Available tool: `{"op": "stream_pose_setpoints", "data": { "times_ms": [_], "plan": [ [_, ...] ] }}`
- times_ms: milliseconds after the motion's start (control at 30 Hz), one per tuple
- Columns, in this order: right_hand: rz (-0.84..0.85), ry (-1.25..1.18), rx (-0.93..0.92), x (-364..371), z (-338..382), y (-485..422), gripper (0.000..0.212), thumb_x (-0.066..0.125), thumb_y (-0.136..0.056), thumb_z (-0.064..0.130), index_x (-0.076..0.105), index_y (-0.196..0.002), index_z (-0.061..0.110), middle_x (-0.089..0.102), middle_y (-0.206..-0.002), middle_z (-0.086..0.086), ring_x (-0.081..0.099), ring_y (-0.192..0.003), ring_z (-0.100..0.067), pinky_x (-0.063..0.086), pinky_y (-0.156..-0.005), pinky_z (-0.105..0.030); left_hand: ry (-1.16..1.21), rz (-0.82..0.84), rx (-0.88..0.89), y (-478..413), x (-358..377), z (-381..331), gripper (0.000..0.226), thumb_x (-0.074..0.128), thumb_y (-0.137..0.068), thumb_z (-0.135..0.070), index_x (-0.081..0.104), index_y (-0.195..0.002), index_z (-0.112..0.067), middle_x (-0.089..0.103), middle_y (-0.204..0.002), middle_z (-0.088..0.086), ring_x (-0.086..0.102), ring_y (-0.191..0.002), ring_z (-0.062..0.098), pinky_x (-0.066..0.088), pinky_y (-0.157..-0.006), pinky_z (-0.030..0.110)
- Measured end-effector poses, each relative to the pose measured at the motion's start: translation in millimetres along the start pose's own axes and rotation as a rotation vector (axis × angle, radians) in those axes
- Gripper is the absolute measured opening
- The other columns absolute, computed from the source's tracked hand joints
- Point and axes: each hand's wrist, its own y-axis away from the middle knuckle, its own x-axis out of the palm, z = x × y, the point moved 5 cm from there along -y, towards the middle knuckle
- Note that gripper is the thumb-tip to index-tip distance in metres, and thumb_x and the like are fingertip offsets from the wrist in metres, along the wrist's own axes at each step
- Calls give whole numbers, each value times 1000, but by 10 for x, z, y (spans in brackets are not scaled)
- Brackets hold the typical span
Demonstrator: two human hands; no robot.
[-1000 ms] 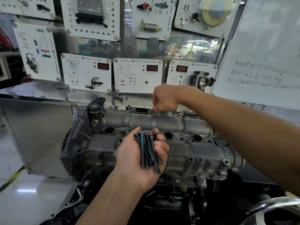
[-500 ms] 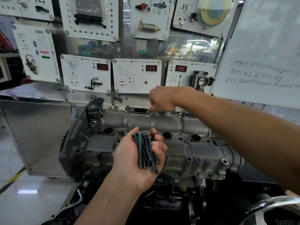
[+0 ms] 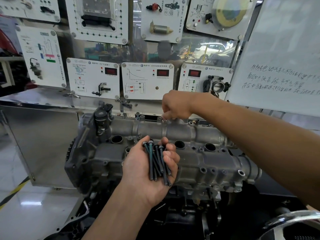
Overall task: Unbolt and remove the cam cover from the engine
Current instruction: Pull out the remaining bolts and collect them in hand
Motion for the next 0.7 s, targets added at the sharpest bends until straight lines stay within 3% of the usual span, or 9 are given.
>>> {"op": "stream_pose_setpoints", "data": {
  "times_ms": [100,200,300,367,500,567,700],
  "plan": [
    [-9,-35,-39,19,66,-5,6,69,-87,13,73,-90,14,65,-75,8,65,-78,-19,54,-74,-30,-5,1,6,14,-6,-5,49,42,-99,-45,61,-76,-6,52,-67,6,48,-41,12,44,-32,18],
    [-17,-78,-37,26,35,4,22,70,-85,12,71,-106,17,60,-80,14,60,-77,-11,46,-72,-23,-1,-2,5,14,-5,-1,48,42,-98,-45,61,-76,-6,52,-67,5,48,-42,12,44,-33,18],
    [-18,10,-6,52,-11,-3,28,66,-90,35,70,-89,7,70,-80,-6,62,-75,-26,53,-72,-33,-10,-3,7,16,-3,4,48,42,-99,-45,60,-76,-7,52,-66,5,49,-41,12,44,-32,18],
    [-15,24,-7,64,-4,-8,37,62,-93,34,67,-80,-1,69,-77,-18,58,-68,-34,51,-66,-34,-12,-5,11,19,-7,1,47,41,-99,-44,60,-77,-7,52,-67,5,48,-42,12,44,-32,18],
    [-21,17,-83,65,64,-20,10,64,-86,12,72,-85,5,72,-80,-9,65,-78,-30,56,-74,-38,-8,-5,10,19,-3,2,48,41,-99,-45,60,-76,-7,51,-68,5,48,-42,12,44,-32,18],
    [-40,7,-104,65,99,-6,11,61,-81,4,71,-84,5,71,-80,-9,65,-78,-29,56,-73,-38,-13,-7,9,16,-6,0,49,41,-99,-45,60,-75,-7,51,-67,5,48,-41,12,44,-32,18],
    [-81,-26,-111,49,95,20,10,64,-87,12,73,-86,9,72,-80,-4,65,-76,-23,56,-76,-38,-17,-4,8,12,-3,-2,50,41,-99,-45,61,-75,-7,51,-66,5,48,-41,12,44,-32,18]
  ]
}}
